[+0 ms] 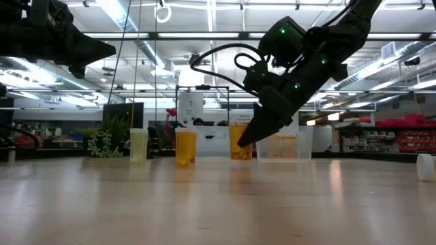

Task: Pick and place medicine bottles into bin by pill shape (circle, oval)
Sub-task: Put the bottom big orange pill into the right transparent bin

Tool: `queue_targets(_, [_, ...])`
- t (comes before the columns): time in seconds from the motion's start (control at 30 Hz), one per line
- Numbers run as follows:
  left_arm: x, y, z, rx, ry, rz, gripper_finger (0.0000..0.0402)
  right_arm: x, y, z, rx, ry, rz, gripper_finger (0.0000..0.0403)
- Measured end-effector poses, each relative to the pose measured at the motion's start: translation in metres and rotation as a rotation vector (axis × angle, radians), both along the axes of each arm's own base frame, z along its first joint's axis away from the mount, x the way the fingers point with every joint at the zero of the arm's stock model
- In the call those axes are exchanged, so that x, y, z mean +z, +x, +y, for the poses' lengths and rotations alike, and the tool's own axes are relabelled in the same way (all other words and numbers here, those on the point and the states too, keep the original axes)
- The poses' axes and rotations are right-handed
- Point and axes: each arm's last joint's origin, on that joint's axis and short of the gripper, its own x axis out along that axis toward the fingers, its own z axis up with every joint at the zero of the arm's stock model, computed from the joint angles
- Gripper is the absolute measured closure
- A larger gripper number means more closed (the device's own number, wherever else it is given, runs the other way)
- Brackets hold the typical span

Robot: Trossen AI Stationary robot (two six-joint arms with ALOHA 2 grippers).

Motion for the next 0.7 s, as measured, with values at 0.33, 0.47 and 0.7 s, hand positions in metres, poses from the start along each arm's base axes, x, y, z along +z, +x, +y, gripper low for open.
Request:
queue_targets(0.33, [0.0, 0.0, 0.0, 0.0, 0.0, 0.0, 0.0372, 0.03, -0.009, -0.007, -0.016, -0.009, -0.045, 0.0194])
queue_targets(0.47, [0.0, 0.0, 0.0, 0.0, 0.0, -0.001, 0.0373, 0.045, -0.015, -0.008, -0.02, -0.011, -0.072, 0.0194])
queue_targets(0.7, [0.0, 0.0, 0.0, 0.0, 0.0, 0.0, 0.0363, 0.064, -0.025, -0.009, -0.027, -0.012, -0.102, 0.0194])
